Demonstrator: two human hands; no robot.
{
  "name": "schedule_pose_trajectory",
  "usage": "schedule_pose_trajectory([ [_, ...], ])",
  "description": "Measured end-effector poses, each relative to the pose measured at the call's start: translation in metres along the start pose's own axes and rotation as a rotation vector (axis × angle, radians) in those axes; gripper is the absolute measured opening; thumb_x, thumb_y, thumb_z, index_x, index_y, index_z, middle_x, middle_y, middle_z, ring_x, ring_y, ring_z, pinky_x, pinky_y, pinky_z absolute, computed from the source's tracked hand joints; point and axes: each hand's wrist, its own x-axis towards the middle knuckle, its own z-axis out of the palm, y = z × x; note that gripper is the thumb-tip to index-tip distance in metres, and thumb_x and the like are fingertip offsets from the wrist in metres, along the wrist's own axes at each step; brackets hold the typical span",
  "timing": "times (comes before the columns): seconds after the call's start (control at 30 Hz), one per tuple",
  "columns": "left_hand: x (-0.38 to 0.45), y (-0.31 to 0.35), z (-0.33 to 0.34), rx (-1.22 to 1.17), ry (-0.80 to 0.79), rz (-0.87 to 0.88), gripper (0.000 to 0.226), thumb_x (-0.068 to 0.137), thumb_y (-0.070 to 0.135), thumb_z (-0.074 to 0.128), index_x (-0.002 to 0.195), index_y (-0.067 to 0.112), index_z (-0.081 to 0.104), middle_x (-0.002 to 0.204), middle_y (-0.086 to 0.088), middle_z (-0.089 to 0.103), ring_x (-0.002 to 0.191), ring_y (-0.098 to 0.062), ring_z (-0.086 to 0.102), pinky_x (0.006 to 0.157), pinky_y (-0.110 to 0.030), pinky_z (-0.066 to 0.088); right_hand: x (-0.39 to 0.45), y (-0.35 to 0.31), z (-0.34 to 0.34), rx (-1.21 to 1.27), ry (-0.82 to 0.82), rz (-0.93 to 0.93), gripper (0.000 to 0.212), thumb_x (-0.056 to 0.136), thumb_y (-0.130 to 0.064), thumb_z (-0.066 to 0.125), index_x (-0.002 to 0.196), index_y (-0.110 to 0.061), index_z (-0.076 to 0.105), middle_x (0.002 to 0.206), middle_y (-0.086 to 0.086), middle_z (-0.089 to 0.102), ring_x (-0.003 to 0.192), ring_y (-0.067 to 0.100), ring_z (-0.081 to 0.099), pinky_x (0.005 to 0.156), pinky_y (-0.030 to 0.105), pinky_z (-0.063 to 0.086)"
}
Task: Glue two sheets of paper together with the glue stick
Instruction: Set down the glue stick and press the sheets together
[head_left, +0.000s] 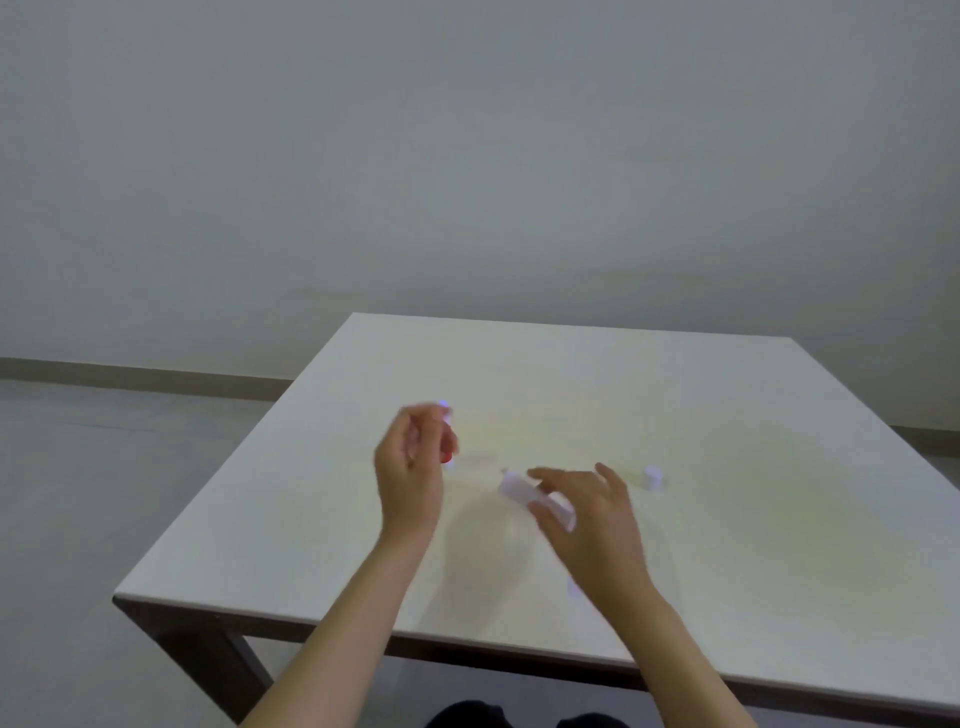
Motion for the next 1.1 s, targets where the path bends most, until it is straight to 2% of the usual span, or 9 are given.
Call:
schedule_pose_trajectory([
  [0.1, -0.032, 0.006, 0.02, -0.044, -0.249, -0.347, 0.029, 0.094, 0.021, 0.052, 0.07, 0.013, 0.067, 0.054, 0.003, 0.065, 0.049, -0.009, 0.06, 0.055, -0.024, 0.044, 0.008, 0.004, -0.025, 0.493, 0.237, 0.373, 0.021, 0.082, -0.016, 0.07, 0.1, -0.027, 0.069, 0.085, -0.012, 0.073, 0.084, 0.005, 0.066, 0.079, 0.026, 0.049],
  [0.17, -0.048, 0.01, 0.034, -0.007, -0.47, -0.63, 0.031, 0.093, 0.031, 0.054, 0.082, 0.009, 0.071, 0.067, 0.0, 0.074, 0.058, -0.013, 0.07, 0.06, -0.026, 0.051, 0.008, 0.007, -0.035, 0.779, 0.299, 0.526, 0.02, 0.084, -0.015, 0.068, 0.101, -0.025, 0.069, 0.081, -0.01, 0.075, 0.079, 0.002, 0.068, 0.072, 0.019, 0.049],
  [0.23, -0.061, 0.012, 0.05, -0.033, -0.574, -0.744, 0.032, 0.091, 0.036, 0.057, 0.093, 0.008, 0.072, 0.079, -0.002, 0.078, 0.072, -0.017, 0.075, 0.066, -0.025, 0.056, 0.003, 0.009, -0.041, 0.933, 0.326, 0.605, 0.022, 0.085, -0.015, 0.067, 0.104, -0.023, 0.069, 0.078, -0.009, 0.076, 0.078, 0.004, 0.068, 0.073, 0.018, 0.048],
  [0.4, -0.073, 0.022, 0.082, -0.129, -0.422, -0.734, 0.016, 0.087, 0.021, 0.063, 0.084, 0.009, 0.073, 0.077, 0.002, 0.077, 0.073, -0.014, 0.075, 0.065, -0.021, 0.055, -0.012, 0.017, -0.045, 1.036, 0.342, 0.669, 0.02, 0.086, -0.016, 0.065, 0.104, -0.026, 0.068, 0.09, 0.001, 0.077, 0.091, 0.022, 0.069, 0.088, 0.033, 0.049],
  [0.47, -0.071, 0.023, 0.084, -0.091, -0.373, -0.689, 0.015, 0.087, 0.016, 0.064, 0.076, 0.01, 0.073, 0.069, 0.003, 0.075, 0.067, -0.011, 0.074, 0.063, -0.02, 0.054, -0.012, 0.02, -0.049, 1.043, 0.349, 0.663, 0.014, 0.09, -0.022, 0.059, 0.098, -0.024, 0.071, 0.088, 0.0, 0.077, 0.089, 0.019, 0.071, 0.086, 0.034, 0.05],
  [0.6, -0.063, 0.021, 0.077, -0.01, -0.357, -0.589, 0.02, 0.085, 0.013, 0.063, 0.066, 0.013, 0.069, 0.064, 0.003, 0.071, 0.065, -0.012, 0.072, 0.064, -0.023, 0.051, -0.001, 0.027, -0.059, 1.011, 0.309, 0.745, 0.035, 0.091, -0.044, 0.053, 0.082, -0.017, 0.074, 0.08, 0.001, 0.077, 0.071, 0.016, 0.073, 0.07, 0.03, 0.053],
  [0.83, -0.048, 0.013, 0.068, 0.066, -0.371, -0.527, 0.014, 0.085, 0.016, 0.064, 0.071, 0.015, 0.067, 0.076, 0.0, 0.073, 0.069, -0.01, 0.074, 0.067, -0.026, 0.052, -0.002, 0.044, -0.063, 0.796, 0.118, 0.695, 0.021, 0.086, -0.011, 0.063, 0.068, -0.006, 0.07, 0.067, 0.007, 0.068, 0.059, 0.02, 0.063, 0.06, 0.027, 0.048],
  [1.0, -0.042, 0.007, 0.068, 0.06, -0.296, -0.558, 0.014, 0.086, 0.016, 0.064, 0.073, 0.016, 0.069, 0.076, -0.001, 0.068, 0.071, -0.015, 0.064, 0.065, -0.024, 0.054, -0.011, 0.049, -0.062, 0.753, -0.196, 0.644, 0.015, 0.085, -0.015, 0.066, 0.075, -0.006, 0.073, 0.07, 0.002, 0.074, 0.062, 0.014, 0.066, 0.06, 0.024, 0.046],
  [1.1, -0.044, 0.003, 0.066, 0.133, -0.328, -0.512, 0.017, 0.085, 0.016, 0.064, 0.07, 0.018, 0.069, 0.072, 0.0, 0.066, 0.071, -0.016, 0.06, 0.069, -0.028, 0.054, -0.009, 0.054, -0.064, 0.772, -0.197, 0.66, 0.014, 0.085, -0.022, 0.067, 0.085, -0.01, 0.074, 0.074, 0.002, 0.072, 0.063, 0.016, 0.066, 0.06, 0.025, 0.046],
])
